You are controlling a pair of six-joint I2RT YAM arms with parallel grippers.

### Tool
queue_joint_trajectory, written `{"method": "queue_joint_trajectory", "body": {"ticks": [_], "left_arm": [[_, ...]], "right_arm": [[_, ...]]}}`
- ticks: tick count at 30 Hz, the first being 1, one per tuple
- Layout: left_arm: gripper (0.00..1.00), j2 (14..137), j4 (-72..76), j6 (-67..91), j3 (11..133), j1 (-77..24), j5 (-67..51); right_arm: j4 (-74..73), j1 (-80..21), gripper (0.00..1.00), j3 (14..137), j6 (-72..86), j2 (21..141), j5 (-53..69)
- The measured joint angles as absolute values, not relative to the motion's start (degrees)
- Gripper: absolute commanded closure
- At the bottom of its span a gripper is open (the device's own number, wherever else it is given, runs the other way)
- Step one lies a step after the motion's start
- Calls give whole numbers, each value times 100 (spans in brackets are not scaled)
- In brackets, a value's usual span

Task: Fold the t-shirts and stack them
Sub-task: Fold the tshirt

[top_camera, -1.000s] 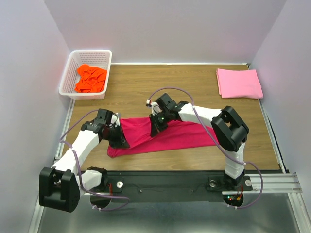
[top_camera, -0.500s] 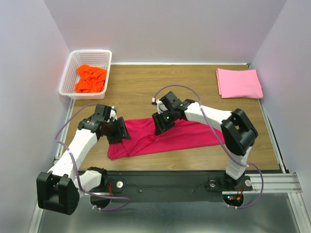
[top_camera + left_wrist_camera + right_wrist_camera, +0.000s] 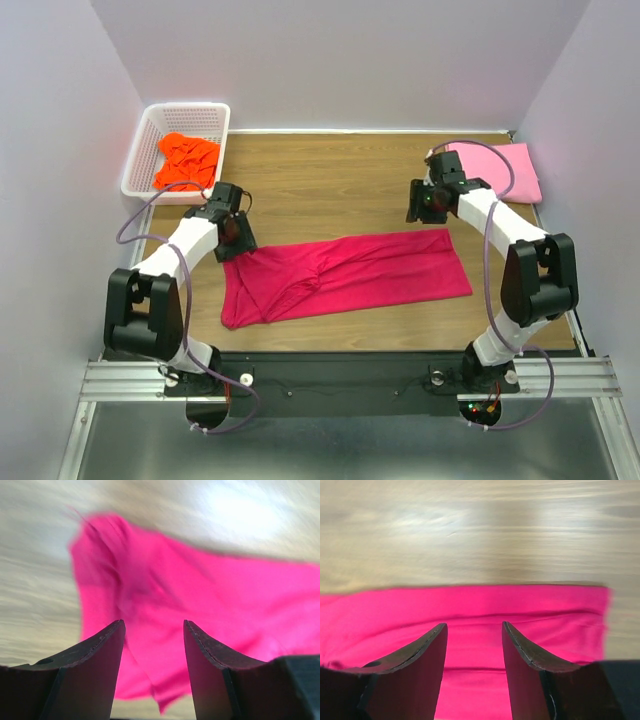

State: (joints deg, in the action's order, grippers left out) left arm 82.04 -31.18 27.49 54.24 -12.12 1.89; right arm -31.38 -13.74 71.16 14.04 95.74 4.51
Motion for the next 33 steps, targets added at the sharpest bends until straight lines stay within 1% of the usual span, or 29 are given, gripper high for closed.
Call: {"method": "queue_joint_trajectory", "body": {"ticks": [5,9,11,15,18,20,22,23,24,26,27,29,30,33], "left_arm": [[41,8648,-2842,2622,5804,-1020,749],[43,8943,-2646,2574,5916,-934,843],[46,9118,-2571,2558,5920,-930,840],[47,9360,-2497,2532,5920,-930,816],[55,9452,-2427,2510,5920,-930,794],[67,9504,-2375,2482,5920,-930,794],[74,9542,-2327,2469,5916,-928,799],[75,9555,-2290,2458,5898,-926,799],[81,9557,-2272,2451,5881,-923,803],[83,9557,-2235,2427,5835,-884,805],[88,9557,-2202,2429,5798,-869,805],[90,9557,-2150,2412,5728,-799,801],[95,9557,-2115,2405,5699,-731,790],[96,9557,-2001,2381,5682,-572,784]], "right_arm": [[-3155,-939,47,7118,1695,9583,-1],[-3159,-781,48,7142,1907,9706,-213],[-3151,-746,48,7166,1990,9810,-266],[-3153,-707,48,7168,2134,9955,-303],[-3148,-670,50,7170,2222,10062,-307],[-3140,-637,51,7170,2276,10132,-327],[-3131,-591,52,7170,2307,10208,-342],[-3129,-558,53,7170,2344,10245,-349],[-3129,-530,54,7170,2355,10263,-351],[-3116,-462,56,7161,2412,10278,-360],[-3103,-438,57,7155,2427,10278,-364],[-3024,-340,58,7105,2475,10278,-379],[-2956,-301,58,7063,2515,10278,-386],[-2829,-113,59,6803,2622,10287,-390]]}}
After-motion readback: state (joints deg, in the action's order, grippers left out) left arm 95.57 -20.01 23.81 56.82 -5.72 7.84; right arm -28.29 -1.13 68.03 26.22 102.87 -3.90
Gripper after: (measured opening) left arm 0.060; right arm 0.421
